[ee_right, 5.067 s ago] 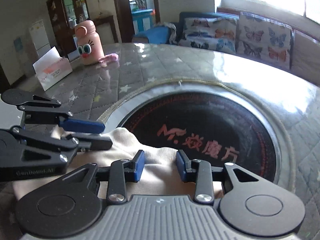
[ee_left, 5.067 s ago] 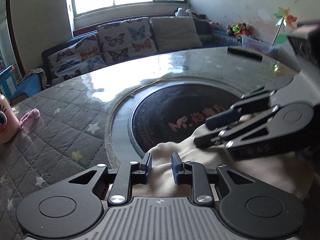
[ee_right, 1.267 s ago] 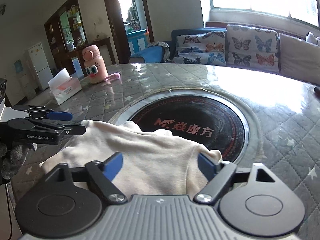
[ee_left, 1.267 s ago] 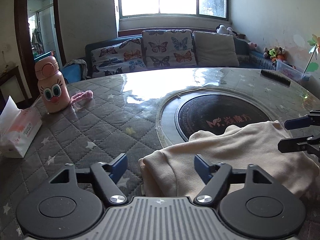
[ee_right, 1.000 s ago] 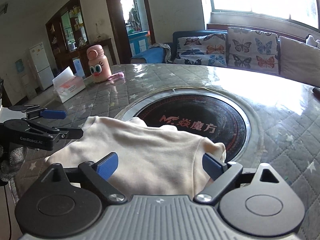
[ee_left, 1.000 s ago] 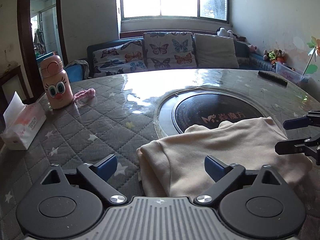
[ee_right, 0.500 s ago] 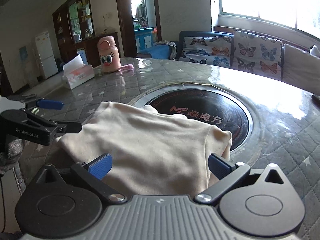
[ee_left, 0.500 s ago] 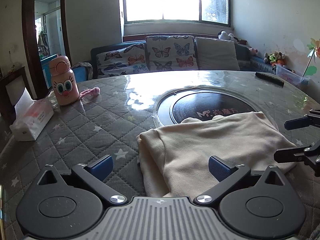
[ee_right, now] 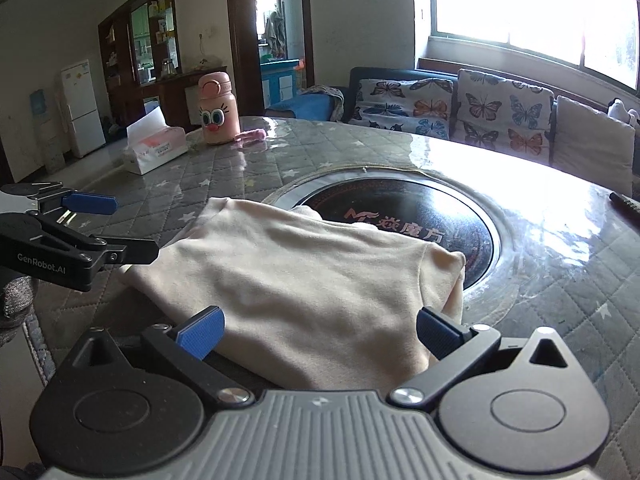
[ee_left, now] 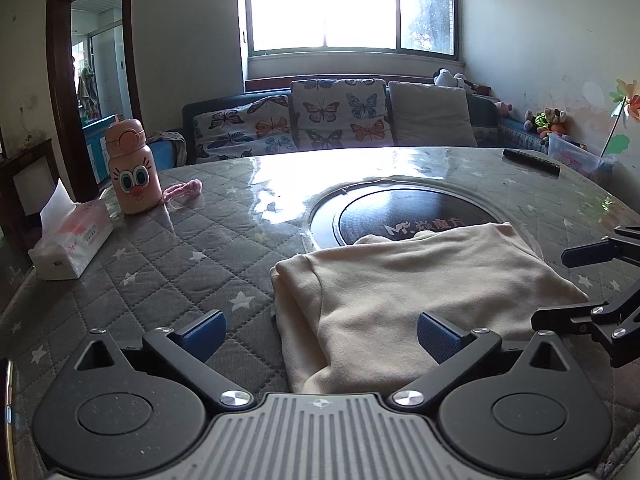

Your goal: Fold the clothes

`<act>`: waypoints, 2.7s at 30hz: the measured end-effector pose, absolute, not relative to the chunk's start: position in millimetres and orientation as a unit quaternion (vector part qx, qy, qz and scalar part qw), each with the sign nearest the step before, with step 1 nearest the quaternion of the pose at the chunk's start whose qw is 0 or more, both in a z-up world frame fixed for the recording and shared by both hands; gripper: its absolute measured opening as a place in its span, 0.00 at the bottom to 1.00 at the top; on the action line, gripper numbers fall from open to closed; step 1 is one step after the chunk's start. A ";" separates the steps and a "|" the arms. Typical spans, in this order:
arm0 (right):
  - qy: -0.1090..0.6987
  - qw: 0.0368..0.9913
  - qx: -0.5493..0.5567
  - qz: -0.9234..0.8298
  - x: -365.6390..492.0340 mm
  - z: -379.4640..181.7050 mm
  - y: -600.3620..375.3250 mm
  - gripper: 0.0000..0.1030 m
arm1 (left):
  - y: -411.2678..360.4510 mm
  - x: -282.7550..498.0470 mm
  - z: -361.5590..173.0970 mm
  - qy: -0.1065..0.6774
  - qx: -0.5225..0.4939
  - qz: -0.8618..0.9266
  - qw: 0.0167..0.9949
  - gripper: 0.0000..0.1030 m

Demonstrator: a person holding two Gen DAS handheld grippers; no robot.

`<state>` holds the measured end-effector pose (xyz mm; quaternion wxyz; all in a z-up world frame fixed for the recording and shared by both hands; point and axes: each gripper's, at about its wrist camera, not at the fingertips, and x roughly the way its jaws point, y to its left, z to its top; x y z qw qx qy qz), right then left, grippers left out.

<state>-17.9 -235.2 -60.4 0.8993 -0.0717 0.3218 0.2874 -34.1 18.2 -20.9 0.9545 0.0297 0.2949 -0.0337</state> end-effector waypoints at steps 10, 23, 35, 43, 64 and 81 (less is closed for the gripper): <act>0.318 0.901 -0.073 0.285 -30.5 -61.7 -232.6 1.00 | 15.8 -39.2 -25.0 0.301 0.026 -0.028 0.953 1.00; 0.313 0.898 -0.092 0.296 -39.6 -62.5 -225.1 1.00 | 20.9 -39.4 -27.0 0.307 0.018 -0.015 0.952 1.00; 0.307 0.892 -0.100 0.316 -39.3 -62.2 -214.9 1.00 | 19.9 -32.9 -27.7 0.315 0.020 -0.010 0.949 1.00; 0.303 0.882 -0.117 0.341 -40.6 -62.5 -204.2 1.00 | 19.9 -24.8 -30.0 0.322 0.022 -0.009 0.946 1.00; 0.316 0.862 -0.111 0.380 -20.0 -65.0 -188.5 1.00 | 37.2 10.2 -41.1 0.350 0.012 0.006 0.937 1.00; 0.342 0.825 -0.132 0.430 -32.7 -77.8 -187.7 1.00 | 36.8 15.5 -39.7 0.354 0.019 0.014 0.935 1.00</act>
